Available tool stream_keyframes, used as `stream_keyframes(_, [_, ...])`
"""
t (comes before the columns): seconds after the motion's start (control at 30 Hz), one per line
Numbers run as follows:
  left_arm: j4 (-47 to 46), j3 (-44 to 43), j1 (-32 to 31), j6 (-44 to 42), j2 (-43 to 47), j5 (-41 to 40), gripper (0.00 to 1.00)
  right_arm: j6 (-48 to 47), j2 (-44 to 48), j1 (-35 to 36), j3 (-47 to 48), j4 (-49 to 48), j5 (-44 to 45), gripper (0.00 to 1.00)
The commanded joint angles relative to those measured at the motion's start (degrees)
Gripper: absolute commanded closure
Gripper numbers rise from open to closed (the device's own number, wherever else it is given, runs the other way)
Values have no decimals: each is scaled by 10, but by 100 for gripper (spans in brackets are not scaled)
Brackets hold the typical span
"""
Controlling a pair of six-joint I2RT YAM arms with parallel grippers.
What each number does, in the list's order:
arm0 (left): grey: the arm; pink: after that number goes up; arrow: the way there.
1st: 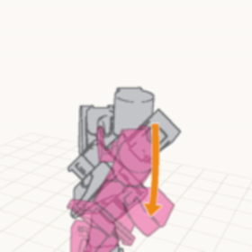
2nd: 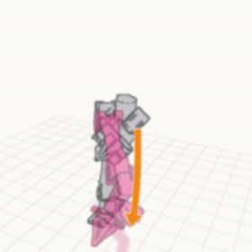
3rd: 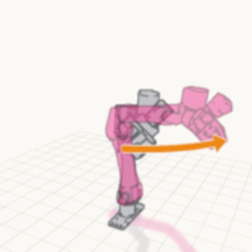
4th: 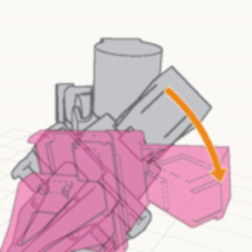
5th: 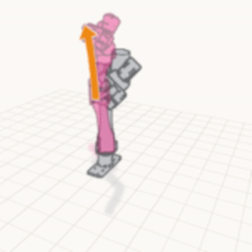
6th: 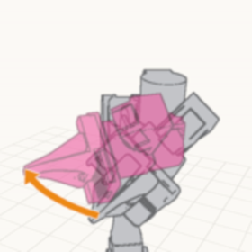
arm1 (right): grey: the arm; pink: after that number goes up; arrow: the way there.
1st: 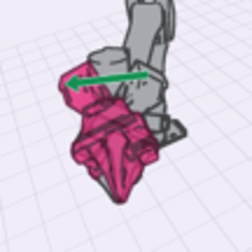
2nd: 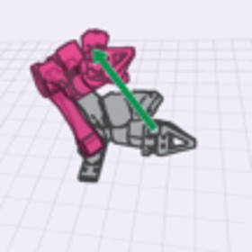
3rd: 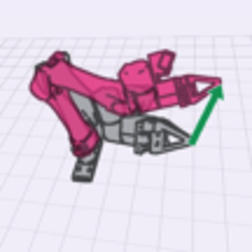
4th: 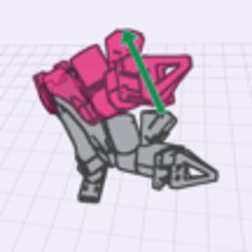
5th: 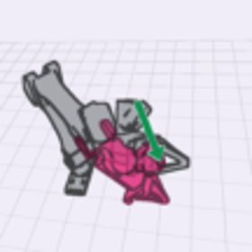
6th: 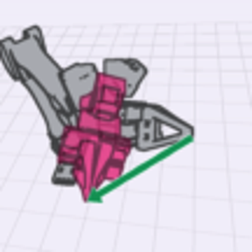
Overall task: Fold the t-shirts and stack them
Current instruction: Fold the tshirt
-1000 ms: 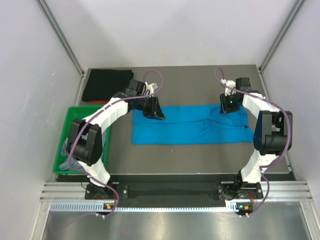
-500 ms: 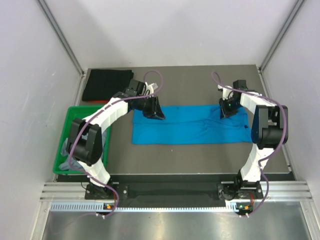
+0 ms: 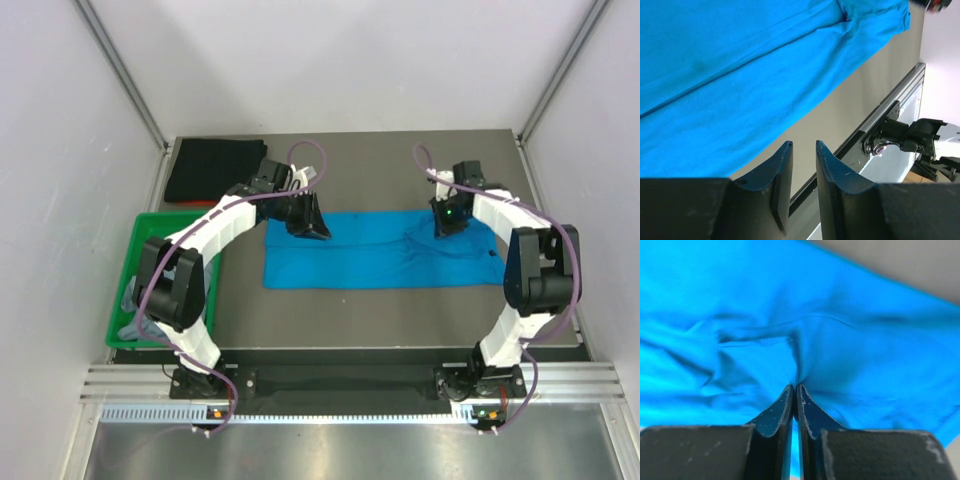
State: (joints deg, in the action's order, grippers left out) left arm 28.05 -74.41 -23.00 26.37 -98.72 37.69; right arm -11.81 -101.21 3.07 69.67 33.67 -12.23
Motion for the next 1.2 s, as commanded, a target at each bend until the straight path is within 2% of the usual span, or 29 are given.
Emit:
stream_keyframes(0.0, [-27, 4, -3, -1, 33, 11, 70, 21, 35, 44, -25, -12, 39, 96])
stream_keyframes(0.13, [-29, 4, -4, 1, 33, 12, 70, 36, 49, 69, -28, -4, 110, 100])
stream_keyframes(0.37, [-32, -2, -5, 10, 25, 7, 69, 93, 64, 129, -30, 31, 219, 100])
stream_keyframes(0.5, [-30, -3, -6, 18, 21, 1, 69, 115, 75, 142, -42, 43, 258, 94])
stream_keyframes(0.6, [-30, -5, -7, 25, 15, 3, 69, 136, 92, 150, -49, 47, 249, 85])
stream_keyframes(0.83, [-5, -55, -6, 38, -31, -29, 69, 145, 125, 163, -49, 76, 206, 72])
stream_keyframes(1.03, [40, -141, 27, 29, -110, -82, 69, 198, 143, 91, -44, 36, 137, 62])
stream_keyframes(1.17, [42, -164, 66, 39, -155, -90, 69, 252, 125, -10, -52, -18, 94, 61])
